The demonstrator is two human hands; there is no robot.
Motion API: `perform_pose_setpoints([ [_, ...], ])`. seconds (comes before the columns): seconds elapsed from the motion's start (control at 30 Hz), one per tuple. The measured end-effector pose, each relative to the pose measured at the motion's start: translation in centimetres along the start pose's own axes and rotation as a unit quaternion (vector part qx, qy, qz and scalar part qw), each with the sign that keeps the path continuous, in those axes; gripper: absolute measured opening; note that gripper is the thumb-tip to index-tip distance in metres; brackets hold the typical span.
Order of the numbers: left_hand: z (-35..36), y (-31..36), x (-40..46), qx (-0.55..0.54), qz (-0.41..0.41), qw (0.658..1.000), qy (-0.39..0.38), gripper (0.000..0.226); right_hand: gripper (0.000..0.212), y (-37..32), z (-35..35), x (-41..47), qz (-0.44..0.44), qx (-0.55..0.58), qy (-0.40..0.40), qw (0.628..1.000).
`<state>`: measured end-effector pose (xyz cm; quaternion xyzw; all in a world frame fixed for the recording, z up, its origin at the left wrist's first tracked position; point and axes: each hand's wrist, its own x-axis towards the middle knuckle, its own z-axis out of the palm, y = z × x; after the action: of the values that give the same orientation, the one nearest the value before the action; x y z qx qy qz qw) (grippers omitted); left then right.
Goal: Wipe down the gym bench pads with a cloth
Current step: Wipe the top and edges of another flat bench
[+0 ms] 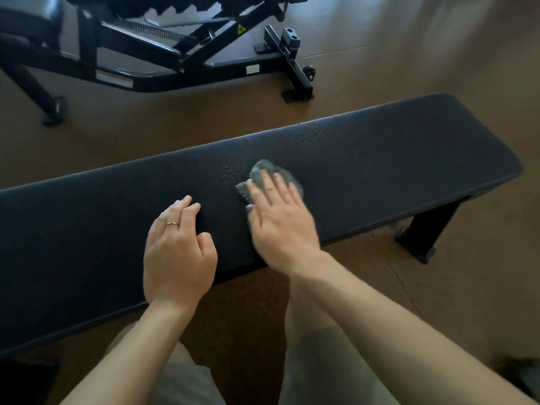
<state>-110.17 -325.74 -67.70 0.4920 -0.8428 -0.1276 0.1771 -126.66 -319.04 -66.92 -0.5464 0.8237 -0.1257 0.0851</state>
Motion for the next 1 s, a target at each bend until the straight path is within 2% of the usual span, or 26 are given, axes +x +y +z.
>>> perform_pose_setpoints([
  [0.1, 0.2, 0.1, 0.0, 0.006, -0.006, 1.000, 0.015, 0.045, 0.054, -1.6, 0.3, 1.9, -0.138, -0.004, -0.056, 0.989],
  [0.2, 0.2, 0.4, 0.0, 0.004, -0.012, 1.000, 0.014, 0.047, 0.053, 1.8, -0.7, 6.3, -0.155, -0.033, -0.057, 0.986],
  [0.27, 0.2, 0.4, 0.0, 0.001, -0.019, 1.000, 0.013, 0.048, 0.055, 5.7, -1.8, 9.3, -0.092, -0.038, -0.042, 0.994],
  [0.4, 0.4, 0.4, -0.1, 0.011, -0.021, 1.000, 0.013, 0.048, 0.056, 14.3, -4.3, 12.6, 0.100, -0.034, -0.004, 0.994],
  [0.5, 0.5, 0.5, 0.0, 0.021, -0.024, 0.999, 0.015, 0.048, 0.057, 13.1, -3.7, 13.5, 0.181, -0.032, 0.011, 0.983],
  [0.57, 0.5, 0.6, 0.0, 0.024, -0.025, 0.999, 0.017, 0.048, 0.056, 7.9, -1.9, 13.6, 0.133, -0.032, 0.014, 0.990],
  [0.7, 0.5, 0.7, 0.0, 0.033, -0.021, 0.999, 0.016, 0.050, 0.055, -2.9, 1.4, 11.8, -0.074, -0.007, -0.036, 0.997],
  [0.77, 0.5, 0.6, 0.0, 0.035, -0.018, 0.999, 0.015, 0.050, 0.054, -3.6, 1.2, 11.3, -0.137, -0.007, -0.067, 0.988],
  [0.83, 0.5, 0.6, 0.0, 0.034, -0.019, 0.999, 0.015, 0.050, 0.053, -0.5, 0.2, 11.7, -0.177, -0.011, -0.062, 0.982],
  [0.9, 0.4, 0.6, 0.0, 0.029, -0.020, 0.999, 0.015, 0.048, 0.053, 4.6, -1.0, 12.1, -0.141, -0.014, -0.019, 0.990],
  [1.0, 0.4, 0.6, -0.1, 0.029, -0.016, 0.999, 0.016, 0.047, 0.055, 13.9, -3.6, 11.6, 0.021, -0.027, 0.026, 0.999],
])
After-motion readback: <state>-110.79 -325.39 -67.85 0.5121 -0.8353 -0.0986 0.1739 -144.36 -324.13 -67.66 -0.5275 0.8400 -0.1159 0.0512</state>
